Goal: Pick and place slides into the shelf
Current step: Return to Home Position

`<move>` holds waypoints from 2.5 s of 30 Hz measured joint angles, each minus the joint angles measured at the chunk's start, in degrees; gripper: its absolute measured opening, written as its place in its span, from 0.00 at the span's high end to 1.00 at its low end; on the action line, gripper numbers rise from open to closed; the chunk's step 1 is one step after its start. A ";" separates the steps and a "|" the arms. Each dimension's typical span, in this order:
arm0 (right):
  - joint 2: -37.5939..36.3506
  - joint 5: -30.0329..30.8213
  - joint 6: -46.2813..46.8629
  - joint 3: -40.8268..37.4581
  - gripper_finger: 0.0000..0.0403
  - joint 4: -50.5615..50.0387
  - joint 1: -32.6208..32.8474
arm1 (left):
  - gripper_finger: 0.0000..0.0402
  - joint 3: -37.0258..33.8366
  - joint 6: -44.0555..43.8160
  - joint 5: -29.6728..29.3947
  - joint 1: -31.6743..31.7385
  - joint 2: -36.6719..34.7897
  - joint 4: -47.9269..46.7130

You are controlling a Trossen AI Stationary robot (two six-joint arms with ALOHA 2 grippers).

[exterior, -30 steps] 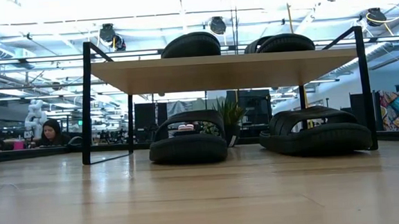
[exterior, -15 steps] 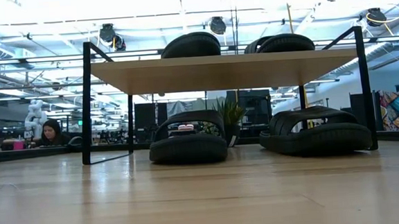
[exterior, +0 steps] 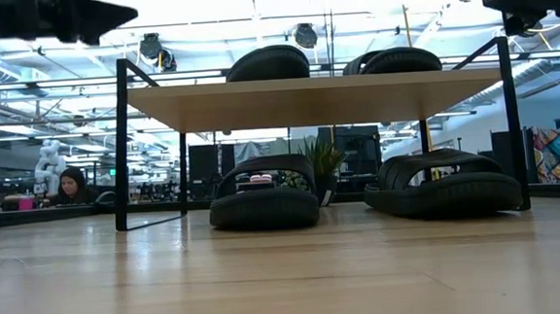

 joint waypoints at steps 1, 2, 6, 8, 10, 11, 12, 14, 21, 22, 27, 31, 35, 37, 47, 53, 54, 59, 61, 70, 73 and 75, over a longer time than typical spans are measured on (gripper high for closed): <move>-0.72 -0.03 -1.58 -0.84 1.00 1.45 0.03 | 1.00 -1.22 -0.01 -0.21 0.00 -0.71 0.81; -1.65 0.09 -3.05 -1.51 1.00 2.46 -0.01 | 1.00 -2.26 -0.02 -0.54 0.00 -1.63 1.28; -5.87 -0.49 -8.11 -0.98 1.00 6.16 -1.37 | 1.00 -6.04 1.15 -0.88 0.00 -5.44 2.96; -7.68 -2.33 -9.80 0.49 1.00 6.46 -2.14 | 1.00 -6.98 1.91 -0.88 0.00 -6.97 3.31; -7.93 -1.69 -11.32 2.42 1.00 6.17 -2.75 | 1.00 -7.64 2.54 -0.90 0.09 -7.89 3.39; -7.78 -0.54 -11.71 3.74 1.00 4.36 -3.00 | 1.00 -7.96 2.70 -0.89 0.32 -8.19 2.94; -7.73 0.38 -11.69 5.31 1.00 2.17 -3.17 | 1.00 -8.07 2.84 -0.88 0.68 -8.20 2.72; -7.75 1.45 -10.87 8.28 1.00 -1.94 -3.26 | 1.00 -8.05 2.87 -0.92 1.63 -8.22 1.70; -7.86 6.31 0.59 12.23 1.00 -12.10 -3.21 | 1.00 -8.06 0.53 2.16 5.30 -8.06 -3.40; -7.86 6.27 1.99 11.22 1.00 -11.71 -3.21 | 1.00 -8.05 0.03 2.84 5.54 -8.06 -4.02; -7.25 3.91 -0.73 3.96 1.00 -1.80 -3.21 | 1.00 -8.05 -0.37 4.90 5.66 -8.06 -6.09; -7.22 2.10 -4.12 -3.38 1.00 5.43 -3.19 | 1.00 -8.05 0.55 5.24 5.66 -8.06 -6.39; -7.21 -4.35 -8.38 -9.12 1.00 13.99 -3.23 | 1.00 -8.05 0.81 6.21 5.66 -8.06 -6.59; -7.18 -4.64 -10.32 -10.15 1.00 18.68 -3.87 | 1.00 -8.05 1.02 7.07 5.66 -8.06 -6.72; -7.22 -11.50 -9.06 -4.87 1.00 15.19 -14.78 | 1.00 -8.05 1.51 7.27 5.66 -8.06 -6.87; -7.21 -9.08 -0.25 -4.69 1.00 8.07 -21.88 | 1.00 -8.05 1.94 7.27 5.66 -8.06 -6.90; -7.20 -9.14 1.88 -4.69 1.00 6.76 -22.74 | 1.00 -8.05 1.71 7.27 5.66 -8.06 -7.00; -7.19 -17.50 3.28 -8.50 1.00 12.51 -23.85 | 1.00 -8.09 0.91 7.27 5.66 -8.05 -10.16; -7.19 -19.61 1.34 -11.82 1.00 18.14 -23.84 | 1.00 -9.13 0.92 7.25 5.66 -8.15 -9.65; -7.60 -23.73 -4.80 -15.81 1.00 21.02 -23.74 | 1.00 -15.58 -2.68 7.30 5.66 -11.67 -5.58; -7.95 -26.81 -6.79 -15.81 1.00 21.67 -23.74 | 1.00 -16.51 -3.48 8.05 5.66 -13.25 -5.94; -7.93 -28.07 -6.96 -15.81 1.00 21.32 -23.71 | 1.00 -16.51 -4.41 8.21 5.67 -14.09 -6.88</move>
